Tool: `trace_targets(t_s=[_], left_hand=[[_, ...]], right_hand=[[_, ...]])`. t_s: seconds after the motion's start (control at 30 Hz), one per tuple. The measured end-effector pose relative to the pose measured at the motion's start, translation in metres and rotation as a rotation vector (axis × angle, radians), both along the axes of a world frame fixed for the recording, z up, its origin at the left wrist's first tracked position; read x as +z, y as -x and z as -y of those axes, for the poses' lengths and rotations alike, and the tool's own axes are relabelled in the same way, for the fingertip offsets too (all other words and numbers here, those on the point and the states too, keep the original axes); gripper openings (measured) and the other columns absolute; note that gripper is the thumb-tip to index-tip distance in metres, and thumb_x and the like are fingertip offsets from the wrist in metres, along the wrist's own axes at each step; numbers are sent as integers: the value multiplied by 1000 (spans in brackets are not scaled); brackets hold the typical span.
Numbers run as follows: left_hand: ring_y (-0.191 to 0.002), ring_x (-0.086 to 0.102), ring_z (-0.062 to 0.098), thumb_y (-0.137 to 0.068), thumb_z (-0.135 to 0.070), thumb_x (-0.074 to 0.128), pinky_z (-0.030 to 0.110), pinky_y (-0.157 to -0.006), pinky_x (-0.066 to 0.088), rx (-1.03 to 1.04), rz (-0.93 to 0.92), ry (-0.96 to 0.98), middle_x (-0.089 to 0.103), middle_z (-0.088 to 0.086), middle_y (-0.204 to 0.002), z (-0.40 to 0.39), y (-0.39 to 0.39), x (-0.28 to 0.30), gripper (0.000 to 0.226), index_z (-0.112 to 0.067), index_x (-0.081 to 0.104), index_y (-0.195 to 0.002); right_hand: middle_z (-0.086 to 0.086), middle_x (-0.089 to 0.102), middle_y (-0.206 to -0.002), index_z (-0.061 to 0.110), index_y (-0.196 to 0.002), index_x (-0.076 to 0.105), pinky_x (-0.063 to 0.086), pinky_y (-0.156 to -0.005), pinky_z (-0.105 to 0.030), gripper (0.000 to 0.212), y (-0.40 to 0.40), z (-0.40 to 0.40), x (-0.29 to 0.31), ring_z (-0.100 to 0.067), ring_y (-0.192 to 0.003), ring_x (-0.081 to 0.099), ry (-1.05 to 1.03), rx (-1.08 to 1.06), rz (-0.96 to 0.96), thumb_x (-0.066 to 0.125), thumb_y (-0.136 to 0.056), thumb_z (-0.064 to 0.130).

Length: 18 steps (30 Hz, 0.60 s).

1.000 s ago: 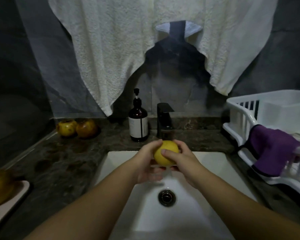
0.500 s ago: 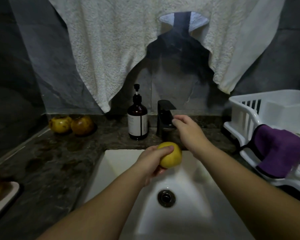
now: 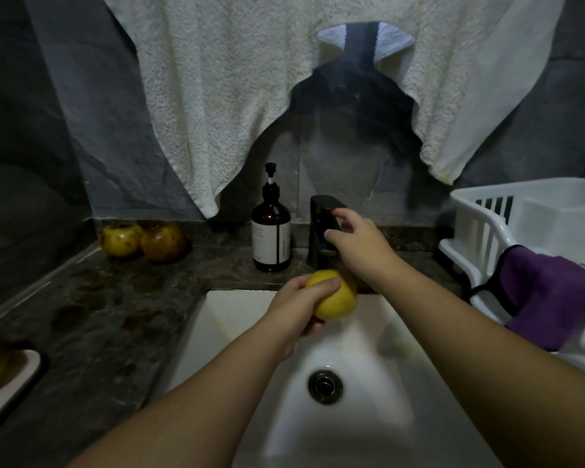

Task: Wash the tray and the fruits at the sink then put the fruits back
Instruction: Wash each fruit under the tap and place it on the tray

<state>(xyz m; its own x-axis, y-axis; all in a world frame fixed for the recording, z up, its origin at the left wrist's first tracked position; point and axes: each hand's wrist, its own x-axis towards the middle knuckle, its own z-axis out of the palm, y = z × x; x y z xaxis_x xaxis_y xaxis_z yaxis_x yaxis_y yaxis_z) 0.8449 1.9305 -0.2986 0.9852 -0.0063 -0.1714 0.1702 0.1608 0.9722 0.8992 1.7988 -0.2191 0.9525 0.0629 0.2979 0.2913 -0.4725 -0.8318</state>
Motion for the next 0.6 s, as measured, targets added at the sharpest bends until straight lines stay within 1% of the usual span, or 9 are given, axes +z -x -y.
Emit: trace_targets(t_s=[0.13,0.23,0.33,0.4,0.43,0.47,0.5,0.53,0.6], left_hand=[[-93,71,21,-81,-48,84,31,-69,56,12,3,13,72,4,-113,-2,-1,1,44,-30,65,-117],[-94,71,21,-81,-49,84,32,-71,56,8,9,6,72,4,-113,-2,-1,0,45,-30,65,-118],[-96,71,22,-82,-48,85,33,-72,56,3,6,-2,72,4,-115,-1,0,0,49,-30,64,-122],[-97,71,22,-82,-47,84,33,-73,56,1,3,-11,71,4,-116,-2,1,1,50,-30,64,-124],[-98,71,22,-82,-47,84,34,-74,56,-2,3,-18,71,3,-117,-2,1,1,51,-30,64,-124],[-99,70,22,-81,-47,84,34,-74,56,-7,4,-28,70,3,-118,-2,1,1,50,-31,64,-124],[-100,70,22,-81,-46,84,34,-74,56,-12,6,-37,70,2,-118,-3,1,0,50,-31,64,-124],[-101,70,21,-82,-45,85,34,-75,57,-14,10,-48,70,2,-119,-3,1,0,50,-31,63,-124],[-105,69,20,-82,-43,85,36,-79,59,-21,23,-76,69,0,-122,-4,2,-1,51,-32,62,-125]], right_hand=[[-6,44,-143,36,-146,48,37,-77,-20,52,1,1,3,-15,-113,47,-30,26,-32,62,-97,28],[-4,41,-145,40,-147,45,34,-68,-14,55,1,2,4,-12,-108,44,-49,46,-59,63,-97,27],[-2,45,-142,44,-144,46,37,-69,-18,54,3,2,7,-14,-112,50,-54,65,-90,65,-96,29],[2,57,-127,46,-134,52,44,-70,-20,42,4,4,3,-12,-106,60,-149,75,-98,64,-96,32],[4,62,-119,45,-124,55,48,-73,-22,30,6,7,-1,-12,-102,63,-219,42,-94,61,-97,34],[2,65,-113,42,-114,59,51,-76,-28,18,9,10,-8,-15,-99,65,-279,-20,-86,58,-98,35],[-1,67,-108,39,-105,61,51,-78,-34,10,12,14,-16,-20,-97,66,-308,-102,-76,54,-99,35],[-2,68,-104,35,-99,62,49,-77,-36,10,16,18,-25,-23,-95,65,-287,-176,-76,52,-100,36],[-4,67,-107,31,-96,59,43,-72,-34,21,26,26,-45,-18,-91,61,-116,-230,-162,47,-103,47]])
